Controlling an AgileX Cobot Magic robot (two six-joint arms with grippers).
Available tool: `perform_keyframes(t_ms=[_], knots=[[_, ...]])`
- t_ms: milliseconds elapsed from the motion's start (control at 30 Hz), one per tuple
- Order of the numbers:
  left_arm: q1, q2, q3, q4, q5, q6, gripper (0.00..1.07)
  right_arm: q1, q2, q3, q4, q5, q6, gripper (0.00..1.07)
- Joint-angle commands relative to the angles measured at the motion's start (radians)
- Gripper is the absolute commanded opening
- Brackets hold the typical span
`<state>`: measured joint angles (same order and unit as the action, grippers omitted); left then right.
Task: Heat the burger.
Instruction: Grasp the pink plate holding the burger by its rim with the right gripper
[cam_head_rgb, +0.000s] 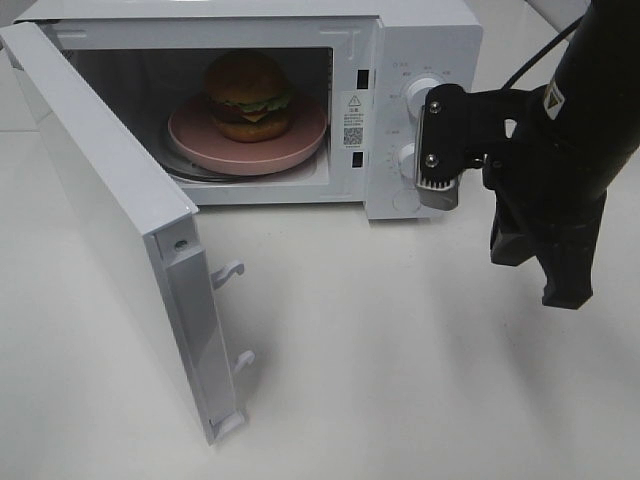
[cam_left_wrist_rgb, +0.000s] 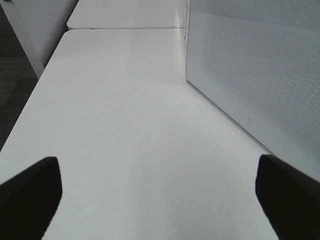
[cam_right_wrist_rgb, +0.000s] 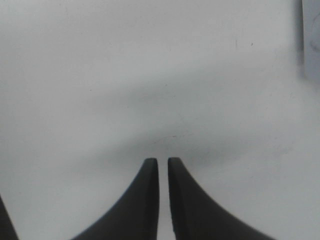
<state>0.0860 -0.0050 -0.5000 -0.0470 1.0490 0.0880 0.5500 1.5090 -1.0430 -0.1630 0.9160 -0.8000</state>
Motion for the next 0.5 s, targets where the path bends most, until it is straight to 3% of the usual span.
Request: perform_keyframes(t_ms=[33, 433, 500], knots=[[0.0, -0.019, 0.002, 0.002, -0.009, -0.002, 0.98, -0.001, -0.004, -0.004, -0.005, -0.059, -0.167, 0.12], [0.0, -0.019, 0.002, 0.002, -0.009, -0.002, 0.98, -0.001, -0.004, -0.004, -0.006, -0.139, -0.372, 0.18], [0.0, -0.019, 0.002, 0.002, -0.009, -0.002, 0.98, -0.001, -0.004, -0.004, -0.017, -0.151, -0.41, 0.27]])
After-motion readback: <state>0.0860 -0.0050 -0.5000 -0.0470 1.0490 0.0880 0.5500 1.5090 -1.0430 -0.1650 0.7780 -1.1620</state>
